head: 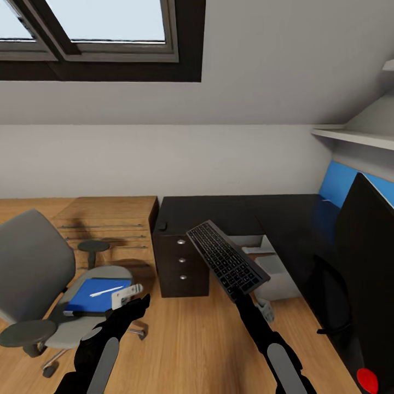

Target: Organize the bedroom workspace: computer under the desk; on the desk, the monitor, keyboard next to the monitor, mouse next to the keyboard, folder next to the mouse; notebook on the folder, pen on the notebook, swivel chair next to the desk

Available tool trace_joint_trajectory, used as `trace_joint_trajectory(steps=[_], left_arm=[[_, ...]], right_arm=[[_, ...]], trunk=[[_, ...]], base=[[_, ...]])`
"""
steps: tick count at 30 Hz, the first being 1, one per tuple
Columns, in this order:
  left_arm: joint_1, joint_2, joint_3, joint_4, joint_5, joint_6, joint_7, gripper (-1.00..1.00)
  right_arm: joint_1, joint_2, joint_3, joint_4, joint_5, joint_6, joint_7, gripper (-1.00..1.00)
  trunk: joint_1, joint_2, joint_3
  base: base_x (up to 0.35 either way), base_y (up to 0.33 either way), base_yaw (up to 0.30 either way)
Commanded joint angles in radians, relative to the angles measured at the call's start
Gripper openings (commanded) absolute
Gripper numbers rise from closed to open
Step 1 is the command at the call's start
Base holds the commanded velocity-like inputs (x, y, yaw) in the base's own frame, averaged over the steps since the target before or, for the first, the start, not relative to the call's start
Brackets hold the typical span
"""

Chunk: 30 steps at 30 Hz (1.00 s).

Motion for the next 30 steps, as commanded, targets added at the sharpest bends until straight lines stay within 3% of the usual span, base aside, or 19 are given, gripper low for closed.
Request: trace_joint_trajectory(steps=[1,11,17,21,25,26,28,30], left_arm=[[-0.001,0.0,-0.001,-0.001,0.011,0.003,0.009,1.0],[-0.001,0.0,-0.001,-0.001,0.011,0.003,0.009,1.0],[-0.001,0.0,-0.002,-0.001,0.011,0.003,0.01,1.0],[0.0,0.0,-0.002,-0.001,0.012,0.003,0.01,1.0],[-0.001,0.0,-0.004,-0.002,0.012,0.003,0.01,1.0],[-0.001,-0.001,-0.004,-0.002,0.013,0.004,0.01,1.0],[-0.001,-0.002,-0.008,-0.001,0.013,0.004,0.01,1.0],[0.0,-0.003,-0.015,-0.001,0.014,0.004,0.011,1.0]], right_arm=[[-0.001,0.001,-0.001,-0.001,-0.009,0.003,0.001,-1.0],[-0.001,0.01,0.004,0.005,-0.011,-0.014,-0.003,-1.0],[-0.011,0.069,0.005,0.021,-0.011,-0.132,-0.01,-1.0],[-0.071,0.089,0.006,0.1,-0.012,-0.239,-0.04,-1.0],[-0.201,0.089,0.006,0.274,-0.021,-0.387,-0.068,-1.0],[-0.229,0.089,0.007,0.34,-0.053,-0.438,-0.072,-1.0],[-0.236,0.089,0.012,0.361,-0.083,-0.458,-0.072,-1.0],[-0.24,0.089,0.07,0.372,-0.149,-0.467,-0.067,-1.0]], trunk=[[0.001,-0.001,-0.001],[0.001,-0.001,-0.001],[0.001,-0.001,-0.001],[0.001,-0.001,-0.001],[0.001,-0.001,-0.001],[0.001,-0.001,-0.001],[0.001,-0.001,-0.001],[0.001,-0.001,-0.001]], base=[[0.324,0.0,0.0],[0.324,0.0,0.0],[0.324,0.0,0.0],[0.324,0.0,0.0],[0.324,0.0,0.0],[0.324,0.0,0.0],[0.324,0.0,0.0],[0.323,0.073,0.0]])
